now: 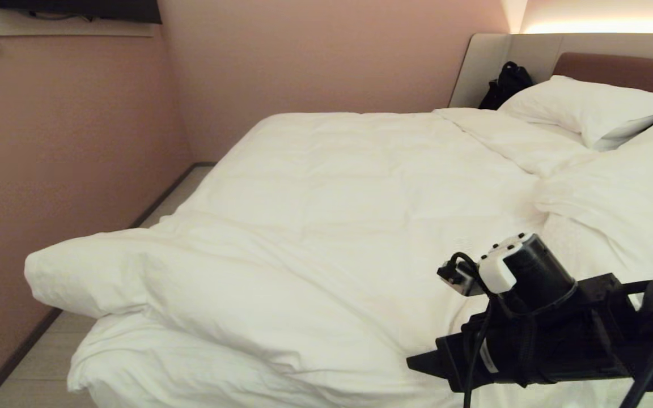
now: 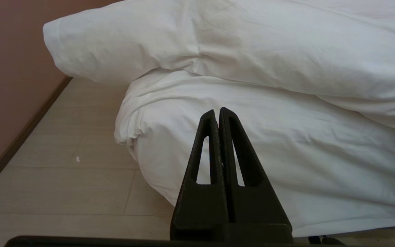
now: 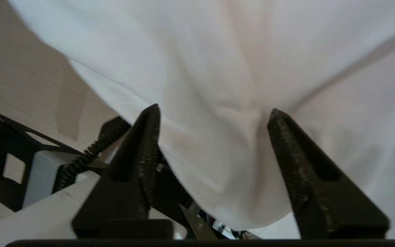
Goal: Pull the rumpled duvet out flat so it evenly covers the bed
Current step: Flatten the corners of the folded blanket
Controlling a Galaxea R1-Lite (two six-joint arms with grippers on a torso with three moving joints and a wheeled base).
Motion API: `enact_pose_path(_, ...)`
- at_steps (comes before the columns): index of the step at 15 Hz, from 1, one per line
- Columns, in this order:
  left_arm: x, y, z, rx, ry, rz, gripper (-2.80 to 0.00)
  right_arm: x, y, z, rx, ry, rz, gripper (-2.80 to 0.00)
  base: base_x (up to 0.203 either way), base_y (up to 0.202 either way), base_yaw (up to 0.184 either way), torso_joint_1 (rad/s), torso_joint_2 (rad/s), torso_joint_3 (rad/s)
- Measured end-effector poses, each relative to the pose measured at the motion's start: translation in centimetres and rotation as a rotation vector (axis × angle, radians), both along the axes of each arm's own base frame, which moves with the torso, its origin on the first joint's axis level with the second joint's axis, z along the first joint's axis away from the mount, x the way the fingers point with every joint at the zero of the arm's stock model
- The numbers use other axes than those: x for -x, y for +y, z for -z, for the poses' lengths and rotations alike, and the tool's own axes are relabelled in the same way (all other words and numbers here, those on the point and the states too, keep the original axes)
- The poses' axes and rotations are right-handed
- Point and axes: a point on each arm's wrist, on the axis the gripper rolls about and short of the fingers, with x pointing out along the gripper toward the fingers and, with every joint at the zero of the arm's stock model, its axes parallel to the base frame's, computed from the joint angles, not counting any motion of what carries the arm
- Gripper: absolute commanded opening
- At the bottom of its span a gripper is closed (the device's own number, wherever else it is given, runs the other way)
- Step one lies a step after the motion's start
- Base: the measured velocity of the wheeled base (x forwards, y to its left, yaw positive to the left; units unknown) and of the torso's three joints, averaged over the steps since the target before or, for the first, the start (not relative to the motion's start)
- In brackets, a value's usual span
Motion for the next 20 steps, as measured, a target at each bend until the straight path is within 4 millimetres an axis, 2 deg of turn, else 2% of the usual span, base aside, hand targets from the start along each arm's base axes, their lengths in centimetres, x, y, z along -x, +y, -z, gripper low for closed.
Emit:
enact_pose_path(4, 0.0, 0.0, 0.0, 0.000, 0.000, 0.000, -2.80, 1.7, -1.4, -3.2, -0.076, -0.097, 0.003, 0.00, 0.000, 0.000, 0.000, 0.000, 0.00, 0.000)
enact_pose_path(5, 0.0, 0.0, 0.0, 0.000, 0.000, 0.001, -2.80, 2.4, -1.9, -4.0, -0.093, -0.120, 0.004, -2.80, 0.000, 0.000, 0.000, 0.000, 0.00, 0.000)
enact_pose_path(10, 0.0, 0.0, 0.0, 0.000, 0.000, 0.001, -2.80, 6.1, -6.2, -7.8, -0.172, -0.261, 0.079, -2.80, 0.000, 0.000, 0.000, 0.000, 0.00, 0.000)
enact_pose_path(16, 0.0, 0.0, 0.0, 0.000, 0.000, 0.000, -2.80, 9.4, -11.7, -7.9, -0.144, -0.395, 0.349, -2.80, 0.000, 0.000, 0.000, 0.000, 0.00, 0.000)
enact_pose_path(20, 0.0, 0.0, 0.0, -0.001, -0.001, 0.000, -2.80, 12.5, -14.0, -7.2, -0.160, -0.474, 0.456, -2.80, 0.000, 0.000, 0.000, 0.000, 0.00, 0.000)
